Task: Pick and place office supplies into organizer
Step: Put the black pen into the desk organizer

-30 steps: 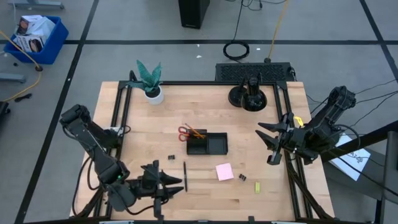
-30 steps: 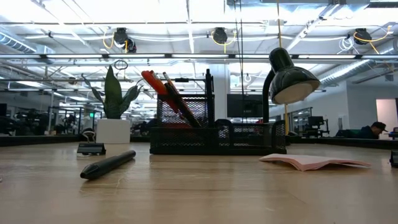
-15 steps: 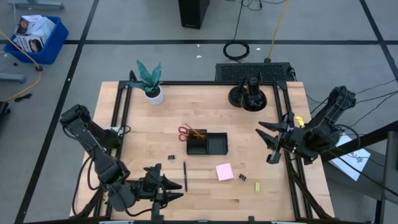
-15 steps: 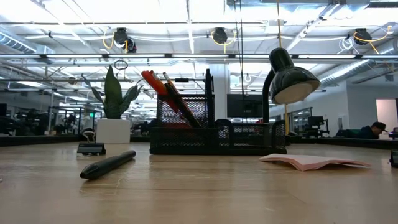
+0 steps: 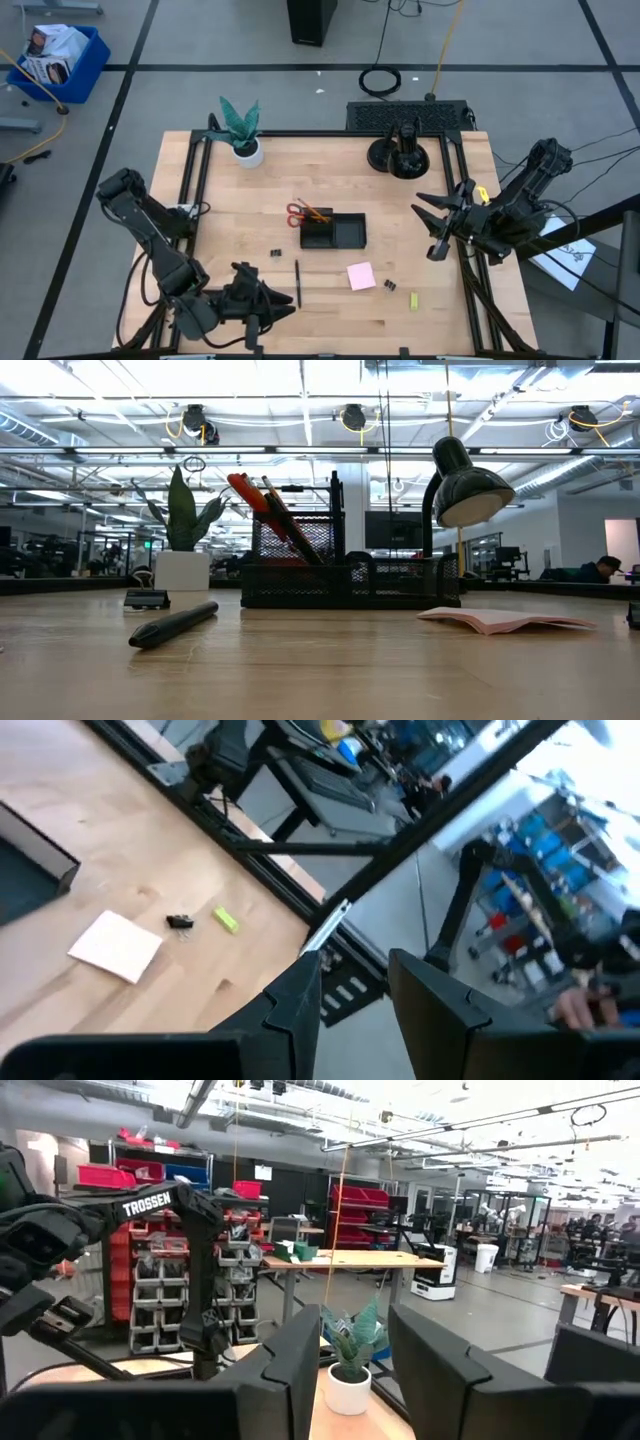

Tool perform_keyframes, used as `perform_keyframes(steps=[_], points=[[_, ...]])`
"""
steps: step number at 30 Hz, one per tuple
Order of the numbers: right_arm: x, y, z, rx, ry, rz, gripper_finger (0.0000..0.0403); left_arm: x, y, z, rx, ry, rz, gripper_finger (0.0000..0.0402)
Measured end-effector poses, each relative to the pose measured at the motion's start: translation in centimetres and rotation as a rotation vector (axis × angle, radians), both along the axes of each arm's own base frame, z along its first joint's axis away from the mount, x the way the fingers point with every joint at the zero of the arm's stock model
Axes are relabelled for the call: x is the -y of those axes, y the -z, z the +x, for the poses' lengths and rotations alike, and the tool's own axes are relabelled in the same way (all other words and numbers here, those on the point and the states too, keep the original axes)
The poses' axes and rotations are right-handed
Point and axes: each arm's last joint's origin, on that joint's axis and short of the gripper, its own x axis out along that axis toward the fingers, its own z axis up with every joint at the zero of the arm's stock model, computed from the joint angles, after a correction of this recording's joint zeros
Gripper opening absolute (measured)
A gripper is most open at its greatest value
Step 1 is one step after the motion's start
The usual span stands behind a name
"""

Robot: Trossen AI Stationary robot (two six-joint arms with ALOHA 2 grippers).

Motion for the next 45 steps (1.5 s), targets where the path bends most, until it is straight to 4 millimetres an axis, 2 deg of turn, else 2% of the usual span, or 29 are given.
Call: perform_keyframes(steps=[12,16,24,35,45], points=[[0.5,-0.7,-0.5,0.000,0.023,-0.054,0.0116,1.1,4.2,2.3,-0.074,-0.121,-0.137,0.0124],[0.9,-1.0,-0.8,0.007,0.025,-0.051,0.0116,0.8,4.4,2.5,-0.090,-0.146,-0.162,0.0124],[1.2,-1.2,-1.1,0.017,0.027,-0.037,0.0116,-0.2,4.5,3.4,-0.104,-0.147,-0.094,0.0124],[1.2,-1.2,-1.1,0.013,0.031,-0.037,0.0116,-0.3,5.1,2.9,-0.161,-0.167,-0.080,0.0124],[1.3,-1.0,-1.1,-0.031,0.081,-0.027,0.0116,-1.2,7.3,1.5,-0.409,-0.205,-0.159,0.0124]])
